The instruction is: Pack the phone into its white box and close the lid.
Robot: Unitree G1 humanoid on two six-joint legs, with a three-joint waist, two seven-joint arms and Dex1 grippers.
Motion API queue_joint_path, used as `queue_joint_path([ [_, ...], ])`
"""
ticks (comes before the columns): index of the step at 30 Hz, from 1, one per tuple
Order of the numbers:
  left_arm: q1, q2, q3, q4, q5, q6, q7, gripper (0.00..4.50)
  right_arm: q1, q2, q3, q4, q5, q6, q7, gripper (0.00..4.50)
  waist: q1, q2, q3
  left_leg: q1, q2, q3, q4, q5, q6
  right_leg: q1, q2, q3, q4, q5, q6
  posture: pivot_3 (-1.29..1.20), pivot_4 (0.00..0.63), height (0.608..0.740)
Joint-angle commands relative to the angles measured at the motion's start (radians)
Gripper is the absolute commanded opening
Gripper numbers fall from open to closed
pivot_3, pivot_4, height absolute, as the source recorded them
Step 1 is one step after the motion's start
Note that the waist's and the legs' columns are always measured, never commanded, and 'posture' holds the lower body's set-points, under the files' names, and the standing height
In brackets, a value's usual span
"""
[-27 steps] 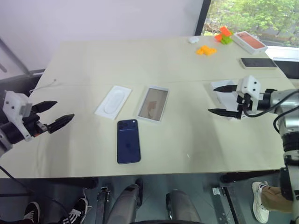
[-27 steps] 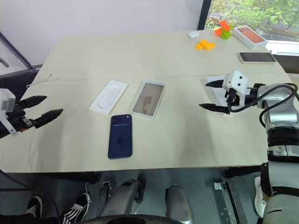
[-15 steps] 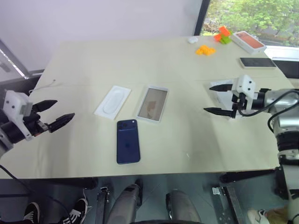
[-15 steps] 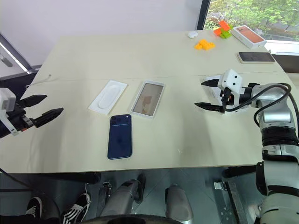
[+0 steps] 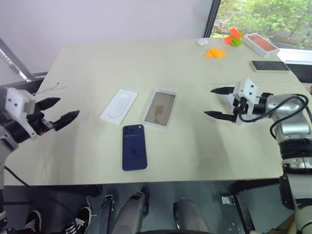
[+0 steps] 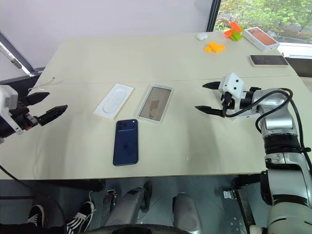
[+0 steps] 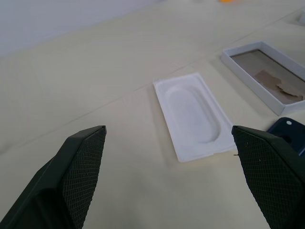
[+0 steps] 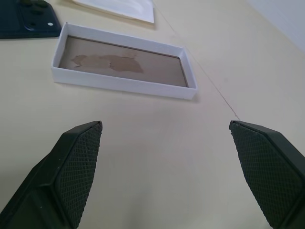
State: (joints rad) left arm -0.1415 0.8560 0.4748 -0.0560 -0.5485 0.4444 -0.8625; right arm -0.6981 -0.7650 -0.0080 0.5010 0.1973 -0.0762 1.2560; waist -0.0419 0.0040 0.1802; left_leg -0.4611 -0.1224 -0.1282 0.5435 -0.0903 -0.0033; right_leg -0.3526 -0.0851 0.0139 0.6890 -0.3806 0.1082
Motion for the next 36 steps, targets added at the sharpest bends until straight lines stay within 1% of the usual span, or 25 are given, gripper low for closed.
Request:
queue_joint_path([
  [1,-0.038,-0.03,-0.044,0.006,0.028,-0.002,0.051,4.45,0.004,-0.001,-0.012,-0.052,0.007,0.006,-0.016,4.47,0.0,0.0,0.0,0.0,0.0,0.0,0.0,0.0,0.0,0.0,0.0,0.0,0.0,0.0,0.0,0.0,0.15,0.74],
  [4,-0.062,-0.051,-0.072,0.022,0.043,0.021,0.093,4.45,0.004,0.007,-0.008,-0.064,-0.001,0.006,-0.037,4.47,0.0,0.0,0.0,0.0,0.0,0.0,0.001,0.001,0.001,0.0,0.0,0.0,0.001,0.0,0.0,0.0,0.15,0.74],
  [6,-0.092,-0.072,-0.104,0.044,0.074,0.017,0.134,4.45,0.023,0.026,0.001,-0.114,0.007,0.026,-0.052,4.47,0.0,0.0,0.0,0.0,0.0,0.0,0.001,0.001,0.001,0.0,0.0,0.0,0.002,0.0,0.0,0.0,0.15,0.74],
  [10,-0.182,-0.126,-0.153,0.067,0.057,0.132,0.208,4.45,0.066,0.072,0.027,-0.215,-0.014,0.036,-0.109,4.47,0.0,-0.001,0.0,0.001,0.001,0.0,0.001,0.001,0.0,0.0,0.001,0.0,0.004,0.0,0.0,0.0,0.15,0.74],
  [12,-0.208,-0.139,-0.162,0.079,0.061,0.162,0.227,4.45,0.083,0.079,0.036,-0.25,-0.02,0.036,-0.118,4.47,-0.001,-0.001,0.0,0.001,0.001,0.0,0.002,0.002,-0.001,-0.001,0.002,0.0,0.006,0.0,0.0,0.0,0.15,0.74],
  [13,-0.234,-0.153,-0.163,0.102,0.064,0.181,0.252,4.45,0.091,0.076,0.048,-0.254,-0.039,0.027,-0.126,4.47,0.0,-0.001,0.0,0.001,0.001,0.0,0.002,0.002,-0.001,-0.001,0.002,0.0,0.006,0.0,0.0,0.0,0.15,0.74],
  [16,-0.319,-0.187,-0.197,0.178,0.088,0.227,0.31,4.45,0.1,0.094,0.05,-0.284,-0.028,0.054,-0.148,4.47,0.001,-0.001,0.0,0.001,0.001,-0.001,0.003,0.003,-0.002,-0.001,0.003,0.0,0.009,0.0,0.0,0.0,0.15,0.74],
  [20,-0.469,-0.246,-0.244,0.334,0.143,0.26,0.391,4.45,0.124,0.106,0.09,-0.362,-0.048,0.076,-0.168,4.47,0.004,-0.002,-0.001,0.001,0.001,-0.003,0.004,0.004,-0.003,-0.001,0.004,-0.001,0.011,0.0,0.0,0.0,0.15,0.74],
  [22,-0.517,-0.273,-0.245,0.373,0.149,0.289,0.424,4.45,0.126,0.113,0.096,-0.387,-0.051,0.099,-0.183,4.47,0.003,-0.004,-0.001,0.001,0.001,-0.004,0.005,0.004,-0.003,0.0,0.004,-0.002,0.011,0.0,0.0,0.0,0.15,0.74],
  [25,-0.552,-0.298,-0.266,0.41,0.169,0.317,0.452,4.45,0.117,0.117,0.111,-0.413,-0.066,0.149,-0.204,4.47,-0.002,-0.004,-0.001,0.001,0.001,-0.003,0.006,0.004,-0.003,0.0,0.004,-0.001,0.011,0.0,0.0,0.0,0.15,0.74],
  [28,-0.581,-0.325,-0.27,0.45,0.172,0.335,0.464,4.45,0.13,0.106,0.137,-0.464,-0.07,0.23,-0.195,4.47,-0.003,-0.004,-0.001,0.001,0.001,-0.003,0.005,0.004,-0.003,0.0,0.004,-0.001,0.011,0.0,0.0,0.0,0.15,0.74],
  [29,-0.589,-0.33,-0.287,0.464,0.19,0.326,0.465,4.45,0.133,0.109,0.136,-0.473,-0.064,0.26,-0.199,4.47,-0.002,-0.004,-0.001,0.001,0.002,-0.004,0.005,0.005,-0.004,0.0,0.005,-0.002,0.012,0.0,0.0,0.0,0.15,0.74],
  [31,-0.618,-0.351,-0.282,0.499,0.189,0.331,0.475,4.45,0.127,0.12,0.126,-0.48,-0.041,0.33,-0.208,4.47,0.0,-0.004,-0.001,0.001,0.002,-0.004,0.006,0.005,-0.004,-0.001,0.005,-0.002,0.012,0.0,0.0,0.0,0.15,0.74],
  [32,-0.627,-0.354,-0.302,0.509,0.205,0.316,0.468,4.45,0.124,0.124,0.124,-0.476,-0.043,0.339,-0.215,4.47,0.0,-0.004,-0.001,0.001,0.002,-0.004,0.006,0.005,-0.004,0.0,0.005,-0.002,0.012,0.0,0.0,0.0,0.15,0.74],
  [36,-0.677,-0.384,-0.314,0.567,0.219,0.329,0.479,4.45,0.123,0.128,0.126,-0.477,-0.044,0.351,-0.225,4.47,0.001,-0.004,-0.001,0.001,0.002,-0.004,0.009,0.005,-0.004,0.001,0.005,-0.002,0.012,0.001,0.0,0.0,0.15,0.74],
])
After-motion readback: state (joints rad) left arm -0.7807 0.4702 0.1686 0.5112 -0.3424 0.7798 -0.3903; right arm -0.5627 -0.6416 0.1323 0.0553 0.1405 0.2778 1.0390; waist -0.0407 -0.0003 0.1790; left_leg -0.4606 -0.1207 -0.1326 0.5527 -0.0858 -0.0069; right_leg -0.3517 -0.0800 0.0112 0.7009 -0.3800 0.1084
